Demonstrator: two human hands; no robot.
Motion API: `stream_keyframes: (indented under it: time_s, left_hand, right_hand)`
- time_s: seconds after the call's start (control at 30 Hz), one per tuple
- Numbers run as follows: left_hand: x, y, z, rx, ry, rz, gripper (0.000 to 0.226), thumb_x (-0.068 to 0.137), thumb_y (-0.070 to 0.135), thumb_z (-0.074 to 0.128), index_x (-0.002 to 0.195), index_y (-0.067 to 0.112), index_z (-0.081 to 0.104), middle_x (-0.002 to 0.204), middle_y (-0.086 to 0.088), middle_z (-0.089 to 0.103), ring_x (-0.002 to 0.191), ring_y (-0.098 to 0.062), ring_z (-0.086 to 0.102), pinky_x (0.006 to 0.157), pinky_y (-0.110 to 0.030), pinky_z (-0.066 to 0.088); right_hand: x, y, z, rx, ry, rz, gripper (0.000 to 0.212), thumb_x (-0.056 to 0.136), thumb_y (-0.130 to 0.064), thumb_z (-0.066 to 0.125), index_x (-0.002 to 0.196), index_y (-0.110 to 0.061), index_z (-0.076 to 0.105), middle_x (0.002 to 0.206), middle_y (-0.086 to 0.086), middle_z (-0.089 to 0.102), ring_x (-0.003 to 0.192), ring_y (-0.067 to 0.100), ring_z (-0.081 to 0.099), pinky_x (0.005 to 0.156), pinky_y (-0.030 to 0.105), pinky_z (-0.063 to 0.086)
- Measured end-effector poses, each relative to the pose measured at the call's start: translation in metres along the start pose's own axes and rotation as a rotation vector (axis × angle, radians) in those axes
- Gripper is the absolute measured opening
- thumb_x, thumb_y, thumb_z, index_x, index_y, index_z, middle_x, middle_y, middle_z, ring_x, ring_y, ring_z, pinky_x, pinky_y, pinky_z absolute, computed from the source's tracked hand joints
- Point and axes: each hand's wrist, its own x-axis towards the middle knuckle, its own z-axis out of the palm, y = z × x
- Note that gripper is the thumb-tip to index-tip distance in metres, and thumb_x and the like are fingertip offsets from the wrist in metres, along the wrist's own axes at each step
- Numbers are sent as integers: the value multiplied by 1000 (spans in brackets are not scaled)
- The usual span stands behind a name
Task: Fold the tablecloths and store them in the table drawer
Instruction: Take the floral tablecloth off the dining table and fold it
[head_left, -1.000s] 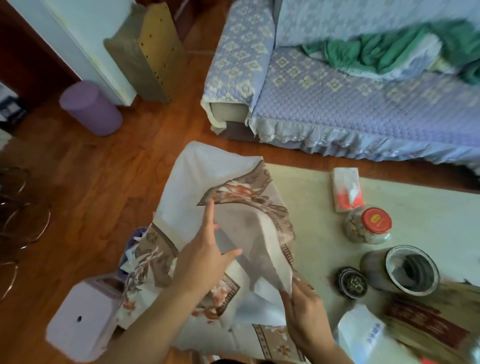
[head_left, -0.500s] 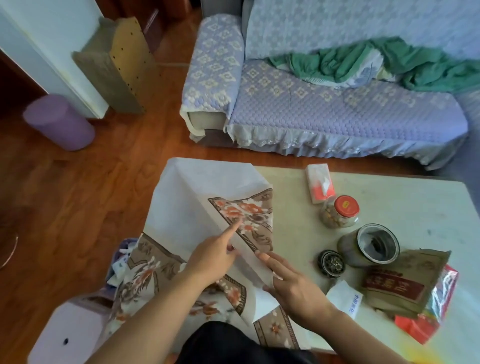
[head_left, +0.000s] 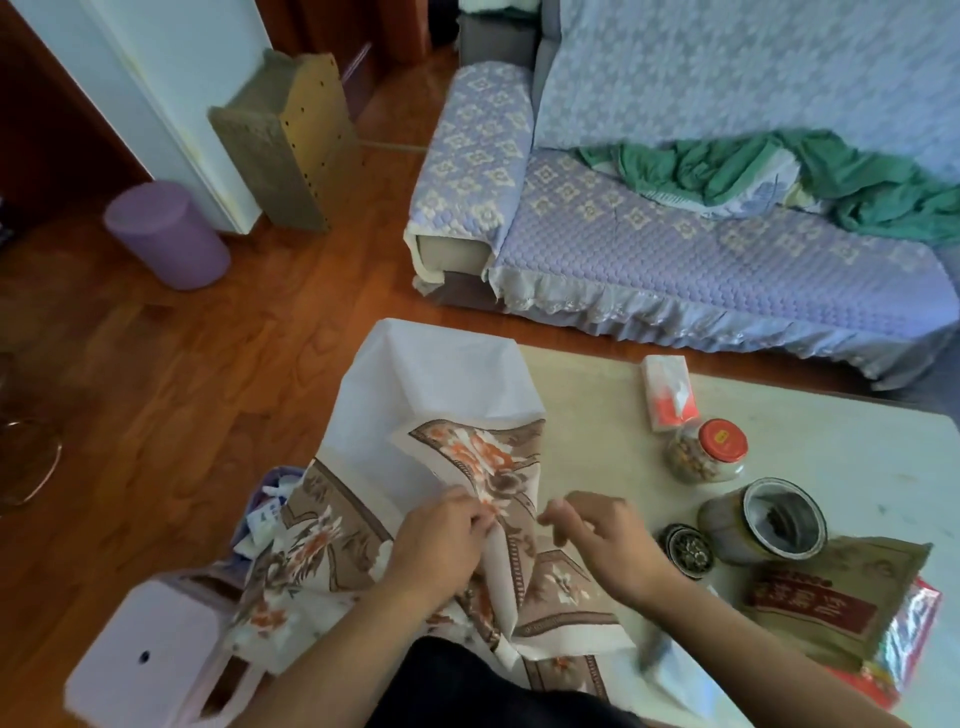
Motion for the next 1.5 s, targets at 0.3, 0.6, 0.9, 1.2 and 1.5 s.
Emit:
stream_keyframes:
  time_s: [0.3, 0.6, 0.9, 1.2, 1.5]
  left_hand:
    - [-39, 1, -3, 135, 21, 234, 36, 91, 43, 41, 82, 26, 72, 92, 13, 64, 82, -5, 59, 62, -30, 56]
    - [-67, -29, -51, 206, -192, -95, 48, 102, 56, 38, 129, 19, 51, 109, -12, 63, 99, -35, 62, 76, -41, 43]
    - [-22, -13, -240, 227, -447, -30, 63, 78, 68, 69, 63, 9, 53, 56, -4, 46, 53, -18, 44, 54, -39, 39]
    - [-29, 137, -496, -214, 448, 496, 11, 93, 30, 67, 84, 30, 73, 78, 18, 72, 74, 6, 63, 72, -12, 46]
    - [-2, 144, -471, -278, 742, 346, 42, 97, -3, 46, 70, 27, 58, 73, 10, 60, 74, -8, 57, 70, -26, 43]
  right_hand:
    - [142, -78, 104, -657, -323, 184, 62, 87, -35, 67, 138, -12, 39, 136, 12, 50, 124, 36, 54, 92, 43, 47]
    - [176, -72, 27, -752, 96, 198, 24, 95, -20, 54, 116, -11, 62, 115, 13, 67, 105, 34, 66, 76, 35, 49]
    - [184, -175, -132, -338, 651, 72, 21, 92, -10, 50, 108, -4, 63, 108, 30, 65, 103, 46, 60, 81, 45, 46]
    - [117, -382, -258, 114, 765, -491, 24, 103, -12, 40, 105, -16, 64, 98, 4, 65, 76, 10, 59, 63, 22, 45]
    - [60, -442, -271, 589, 409, -555, 26, 106, -12, 42, 104, -6, 68, 55, -5, 62, 40, 2, 46, 40, 16, 35]
